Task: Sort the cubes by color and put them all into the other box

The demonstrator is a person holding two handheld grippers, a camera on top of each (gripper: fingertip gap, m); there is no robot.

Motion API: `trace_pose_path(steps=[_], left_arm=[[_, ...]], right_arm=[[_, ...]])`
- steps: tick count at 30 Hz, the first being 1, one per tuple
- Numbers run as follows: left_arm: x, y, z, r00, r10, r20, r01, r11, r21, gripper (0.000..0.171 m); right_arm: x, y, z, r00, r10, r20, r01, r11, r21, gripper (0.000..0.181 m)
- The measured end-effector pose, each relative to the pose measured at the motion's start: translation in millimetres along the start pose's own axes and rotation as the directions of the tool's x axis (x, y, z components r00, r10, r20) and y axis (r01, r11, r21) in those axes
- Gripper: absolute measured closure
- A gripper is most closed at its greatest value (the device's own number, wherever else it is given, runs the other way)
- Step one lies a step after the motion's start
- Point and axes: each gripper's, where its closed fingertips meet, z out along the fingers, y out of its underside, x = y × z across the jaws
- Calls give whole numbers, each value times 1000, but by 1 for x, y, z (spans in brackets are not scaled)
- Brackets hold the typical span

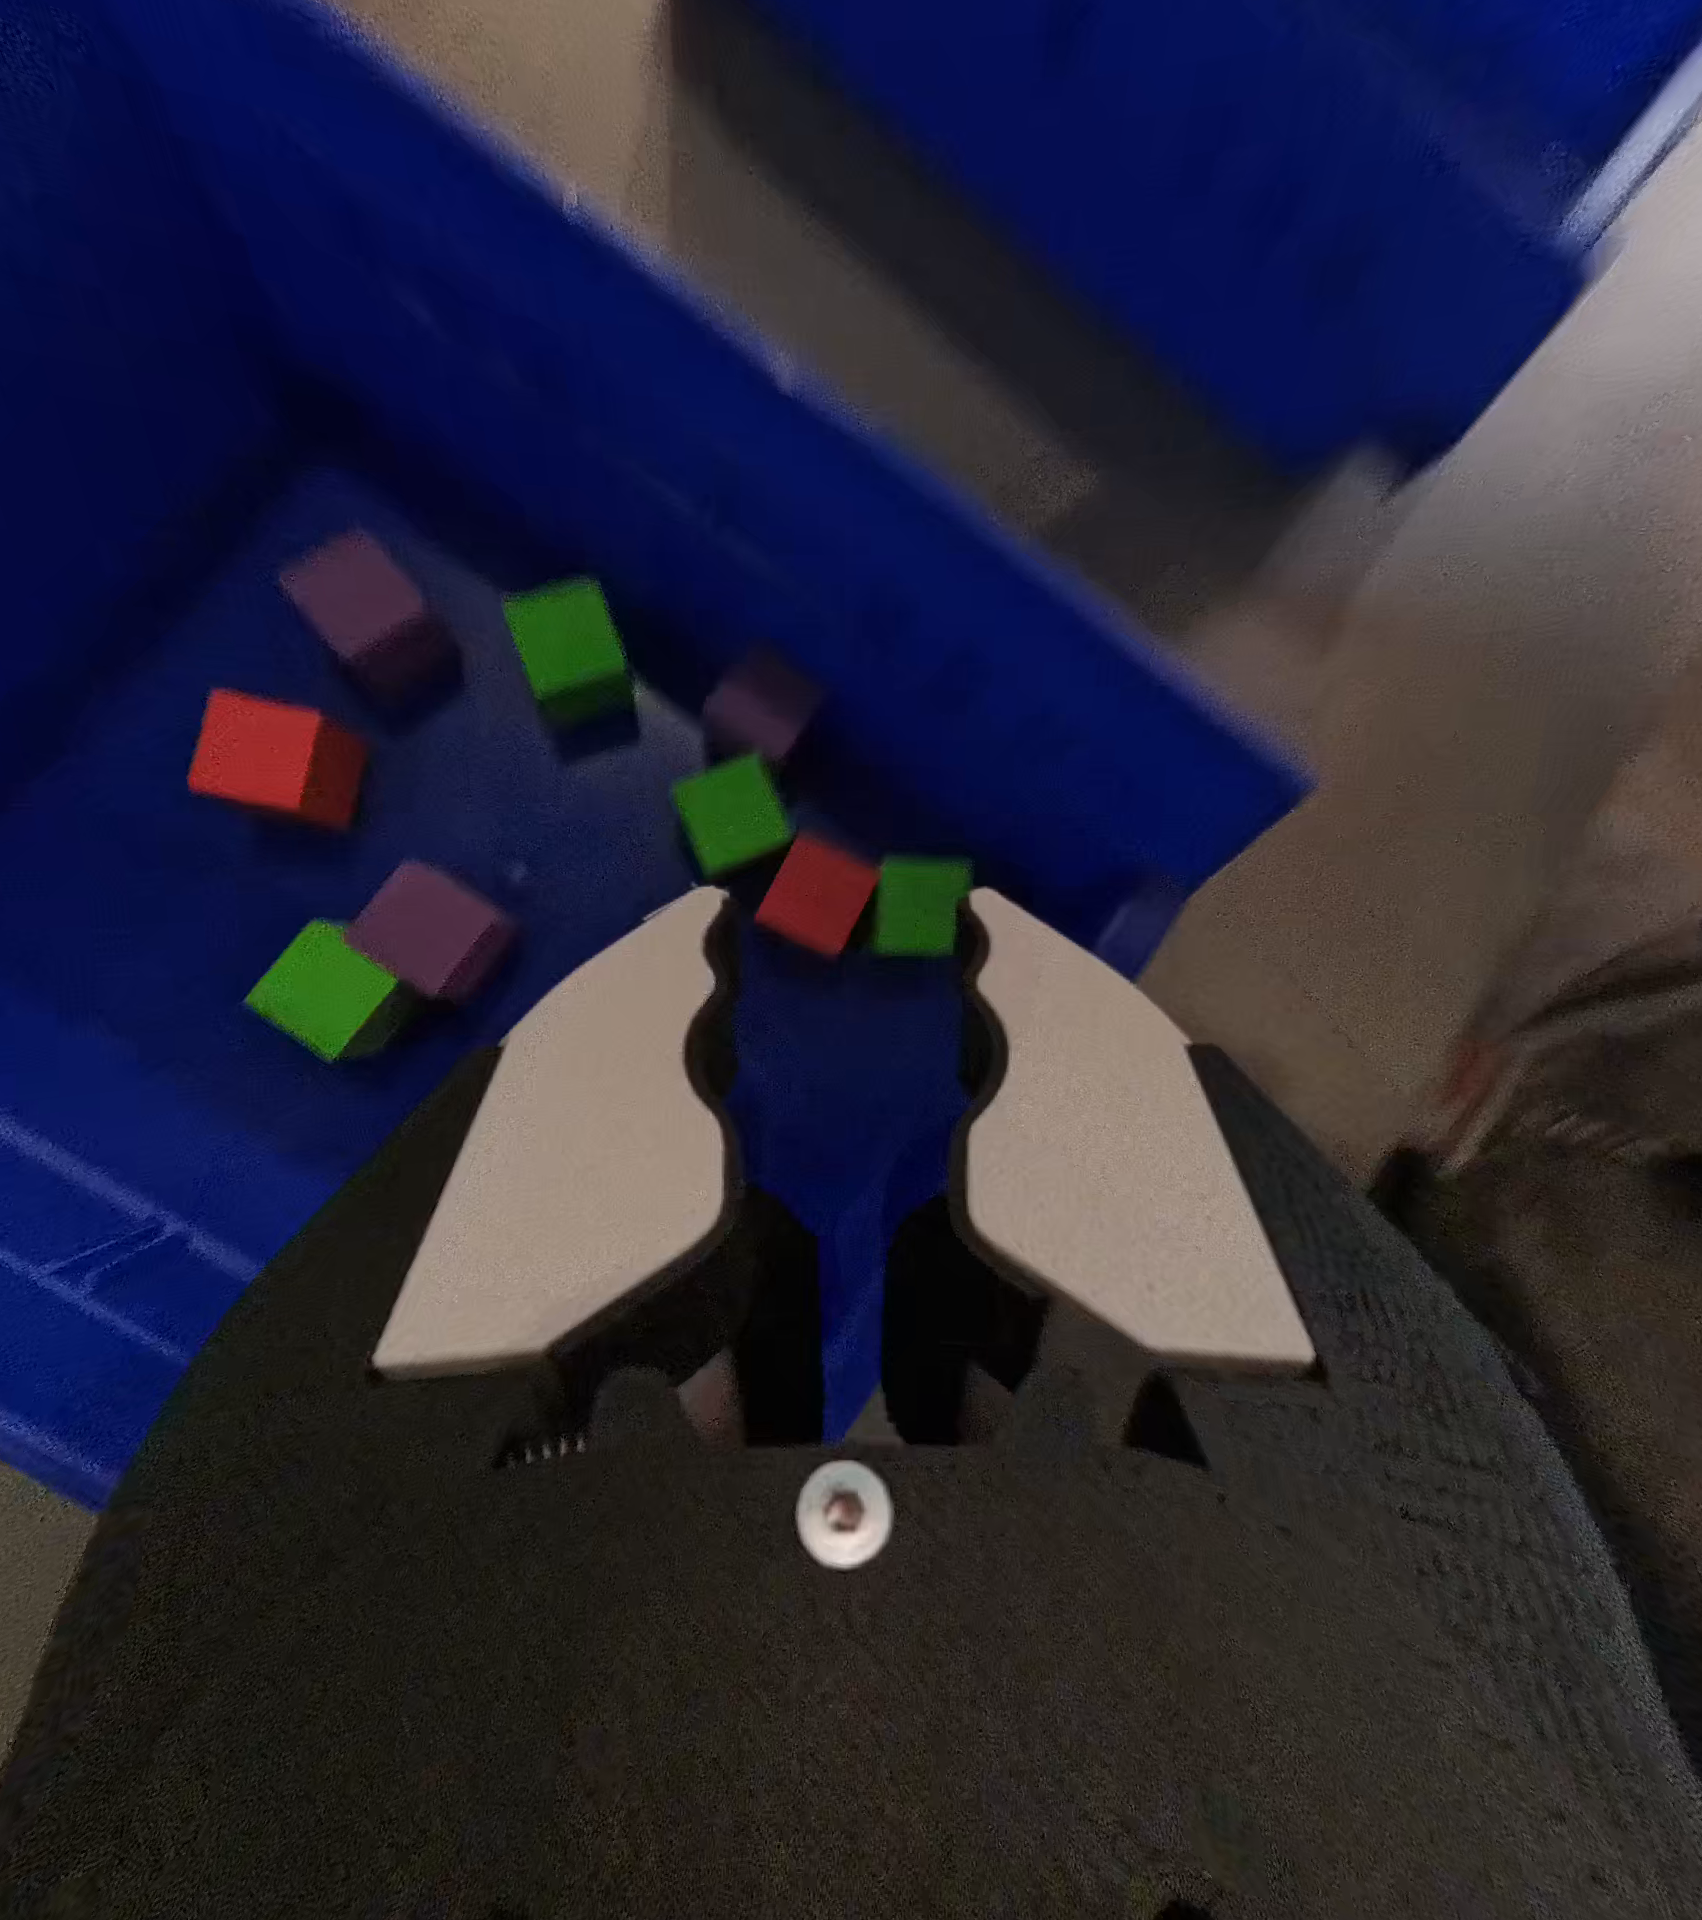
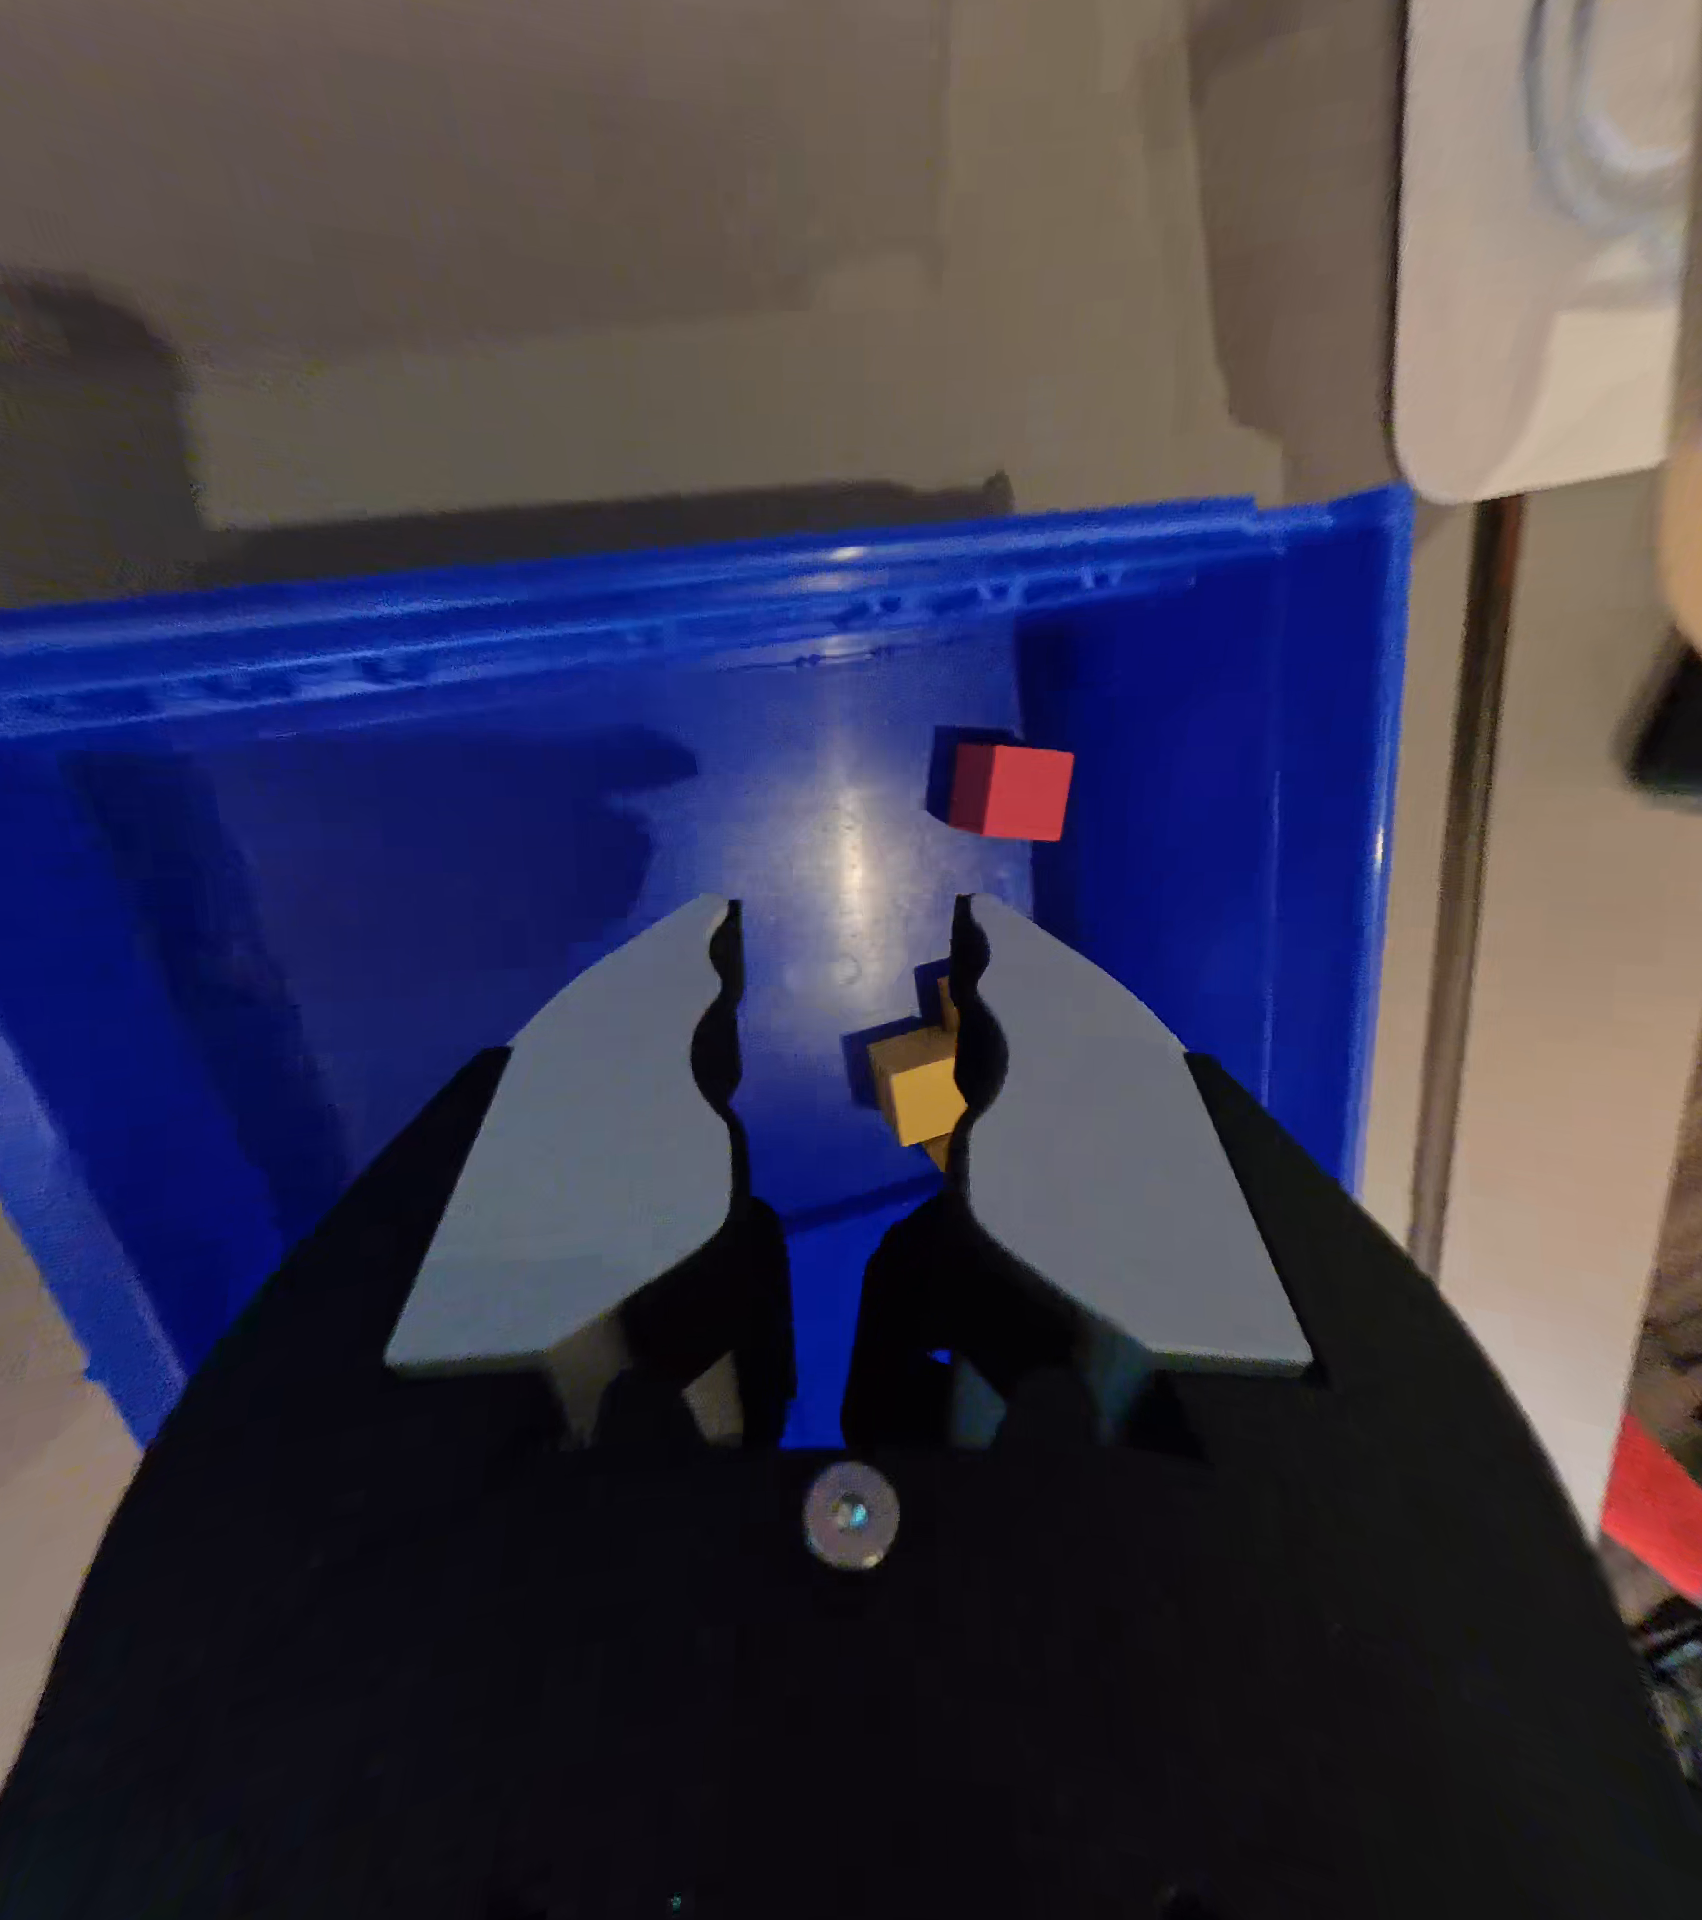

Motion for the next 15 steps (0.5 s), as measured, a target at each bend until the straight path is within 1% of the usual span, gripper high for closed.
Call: trace_pose_path(steps=[1,2,4,7,8,10,15], left_arm=[[-3,9,10,997,69,42,-65,994,-93,129],[-5,14,19,986,155,65,-144,978,-153,129],[-7,23,32,952,298,67,-276,933,-231,129],[-13,29,42,897,438,54,-404,864,-302,129],[-16,31,44,885,463,48,-424,845,-325,129],[-16,33,48,877,479,22,-444,828,-343,129],[-12,41,60,886,461,-46,-445,818,-365,128]], right_arm=[[-9,-3,-7,999,-28,-26,29,999,23,144],[-18,-6,-12,998,-53,-45,55,997,45,146],[-33,-7,-20,995,-78,-67,83,994,70,146],[-48,-7,-27,993,-89,-75,95,991,91,146],[-52,-7,-30,993,-93,-75,100,990,98,146],[-56,-7,-34,993,-93,-78,101,989,112,146],[-58,-6,-41,990,-90,-110,103,987,121,146]])
